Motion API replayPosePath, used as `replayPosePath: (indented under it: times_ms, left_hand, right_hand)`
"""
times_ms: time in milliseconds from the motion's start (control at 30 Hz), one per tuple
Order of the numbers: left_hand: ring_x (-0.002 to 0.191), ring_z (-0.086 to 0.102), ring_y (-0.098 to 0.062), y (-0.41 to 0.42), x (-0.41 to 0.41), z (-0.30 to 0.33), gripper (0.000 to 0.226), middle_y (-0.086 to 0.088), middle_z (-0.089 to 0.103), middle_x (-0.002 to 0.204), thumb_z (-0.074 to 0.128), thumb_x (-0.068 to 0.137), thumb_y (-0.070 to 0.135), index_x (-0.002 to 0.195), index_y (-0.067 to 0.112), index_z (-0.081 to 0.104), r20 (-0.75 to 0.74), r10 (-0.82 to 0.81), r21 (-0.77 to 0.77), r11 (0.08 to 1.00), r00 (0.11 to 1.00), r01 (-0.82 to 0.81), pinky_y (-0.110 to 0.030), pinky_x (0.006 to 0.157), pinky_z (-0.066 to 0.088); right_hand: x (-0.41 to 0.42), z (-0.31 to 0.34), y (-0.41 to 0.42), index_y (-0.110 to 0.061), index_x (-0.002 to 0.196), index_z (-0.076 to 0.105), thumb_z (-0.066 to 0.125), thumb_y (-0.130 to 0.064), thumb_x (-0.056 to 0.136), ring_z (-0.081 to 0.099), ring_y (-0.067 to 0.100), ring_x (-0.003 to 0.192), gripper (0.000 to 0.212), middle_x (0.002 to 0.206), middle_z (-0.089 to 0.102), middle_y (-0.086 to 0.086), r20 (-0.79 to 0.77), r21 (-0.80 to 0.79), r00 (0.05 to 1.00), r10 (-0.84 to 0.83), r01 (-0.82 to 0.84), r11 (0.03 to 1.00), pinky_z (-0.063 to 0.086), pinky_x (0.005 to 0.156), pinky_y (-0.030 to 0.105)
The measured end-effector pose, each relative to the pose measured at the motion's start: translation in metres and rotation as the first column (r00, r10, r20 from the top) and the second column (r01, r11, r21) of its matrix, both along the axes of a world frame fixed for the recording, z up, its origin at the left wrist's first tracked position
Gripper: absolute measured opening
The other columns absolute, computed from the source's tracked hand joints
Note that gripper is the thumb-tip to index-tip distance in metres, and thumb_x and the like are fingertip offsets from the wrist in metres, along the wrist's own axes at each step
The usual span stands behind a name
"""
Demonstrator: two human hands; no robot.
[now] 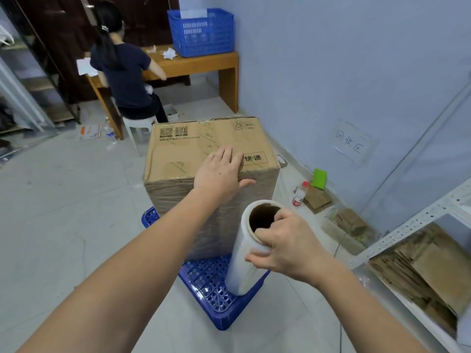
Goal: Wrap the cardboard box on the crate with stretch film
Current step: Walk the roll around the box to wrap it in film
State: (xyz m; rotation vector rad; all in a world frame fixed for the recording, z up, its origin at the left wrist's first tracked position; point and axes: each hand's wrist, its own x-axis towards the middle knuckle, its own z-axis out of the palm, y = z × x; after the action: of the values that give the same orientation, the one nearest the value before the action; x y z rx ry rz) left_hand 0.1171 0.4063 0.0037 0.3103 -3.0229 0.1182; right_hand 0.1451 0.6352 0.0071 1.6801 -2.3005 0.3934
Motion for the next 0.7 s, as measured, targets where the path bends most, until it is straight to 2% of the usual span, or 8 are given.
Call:
replayPosePath:
  times_ms: [133, 233, 300, 400, 500, 567, 600, 700]
  left_hand:
    - [0.157, 0.015, -0.029, 0.002, 0.003, -0.003, 0.094, -0.013, 0.02, 0.169, 0.021, 0.093, 0.084, 0.161, 0.02, 0.019, -0.002, 0.003, -0.014, 1.0, 1.0, -0.004, -0.044, 0.128, 0.013]
    - [0.157, 0.013, -0.028, 0.004, 0.002, -0.005, 0.094, -0.012, 0.017, 0.17, 0.025, 0.092, 0.084, 0.161, 0.021, 0.019, 0.0, 0.006, 0.013, 1.0, 1.0, -0.006, -0.044, 0.129, 0.013]
    - [0.157, 0.015, -0.028, 0.001, 0.001, -0.003, 0.095, -0.011, 0.019, 0.169, 0.028, 0.09, 0.085, 0.16, 0.022, 0.021, 0.006, 0.006, 0.044, 0.999, 1.0, -0.006, -0.044, 0.128, 0.015]
    - [0.15, 0.027, -0.027, -0.003, 0.0, 0.005, 0.095, -0.009, 0.033, 0.161, 0.045, 0.085, 0.083, 0.156, 0.021, 0.031, 0.003, -0.025, 0.093, 0.995, 1.0, 0.024, -0.042, 0.125, 0.023]
    - [0.15, 0.028, -0.027, -0.01, 0.006, 0.019, 0.093, -0.009, 0.034, 0.162, 0.069, 0.085, 0.066, 0.158, 0.021, 0.034, 0.021, -0.077, 0.25, 0.966, 0.997, 0.069, -0.04, 0.122, 0.022]
    - [0.154, 0.022, -0.025, -0.024, 0.014, 0.025, 0.088, -0.005, 0.026, 0.167, 0.074, 0.088, 0.053, 0.16, 0.024, 0.031, 0.051, -0.119, 0.366, 0.926, 0.992, 0.093, -0.039, 0.124, 0.019]
    - [0.156, 0.019, -0.023, -0.034, 0.02, 0.025, 0.088, -0.001, 0.022, 0.169, 0.074, 0.089, 0.051, 0.161, 0.027, 0.03, 0.069, -0.146, 0.378, 0.919, 0.987, 0.109, -0.04, 0.125, 0.017]
    - [0.157, 0.011, -0.017, -0.069, 0.041, 0.022, 0.092, 0.008, 0.012, 0.172, 0.072, 0.089, 0.055, 0.163, 0.036, 0.021, 0.132, -0.165, 0.297, 0.947, 0.977, 0.119, -0.045, 0.128, 0.013]
  right_hand:
    - [0.01, -0.009, -0.012, -0.026, 0.058, 0.043, 0.072, -0.054, 0.071, 0.027, 0.015, 0.051, 0.043, 0.047, 0.045, -0.008, -0.026, 0.075, 0.998, 0.059, -0.057, 0.996, 0.045, 0.066, 0.027]
    - [0.015, -0.018, -0.015, -0.025, 0.065, 0.032, 0.077, -0.051, 0.069, 0.026, 0.017, 0.055, 0.052, 0.05, 0.049, -0.006, -0.069, 0.144, 0.991, 0.111, -0.1, 0.985, 0.048, 0.067, 0.031]
    - [0.019, -0.018, -0.014, -0.026, 0.07, 0.03, 0.082, -0.047, 0.066, 0.029, 0.019, 0.056, 0.057, 0.053, 0.054, -0.004, -0.048, 0.159, 0.995, 0.085, -0.077, 0.984, 0.05, 0.067, 0.033]
    - [0.029, -0.013, -0.015, -0.025, 0.072, 0.038, 0.085, -0.041, 0.064, 0.047, 0.019, 0.054, 0.05, 0.06, 0.06, -0.005, -0.047, 0.214, 0.999, -0.002, 0.012, 0.977, 0.051, 0.071, 0.034]
    - [0.039, -0.012, -0.017, -0.024, 0.078, 0.041, 0.074, -0.038, 0.071, 0.05, 0.02, 0.057, 0.037, 0.064, 0.059, -0.005, -0.07, 0.211, 0.996, -0.053, 0.067, 0.975, 0.048, 0.076, 0.037]
    - [0.04, -0.011, -0.021, -0.023, 0.077, 0.045, 0.067, -0.047, 0.076, 0.05, 0.02, 0.057, 0.032, 0.063, 0.059, -0.005, -0.059, 0.173, 0.993, -0.103, 0.112, 0.979, 0.049, 0.078, 0.037]
    - [0.038, -0.01, -0.022, -0.023, 0.075, 0.047, 0.063, -0.055, 0.078, 0.05, 0.02, 0.056, 0.036, 0.06, 0.058, -0.005, -0.054, 0.152, 0.988, -0.141, 0.148, 0.977, 0.048, 0.078, 0.037]
    - [0.027, -0.01, -0.026, -0.024, 0.069, 0.042, 0.054, -0.07, 0.082, 0.041, 0.018, 0.053, 0.049, 0.054, 0.051, -0.007, -0.045, 0.106, 0.975, -0.218, 0.222, 0.969, 0.044, 0.076, 0.034]
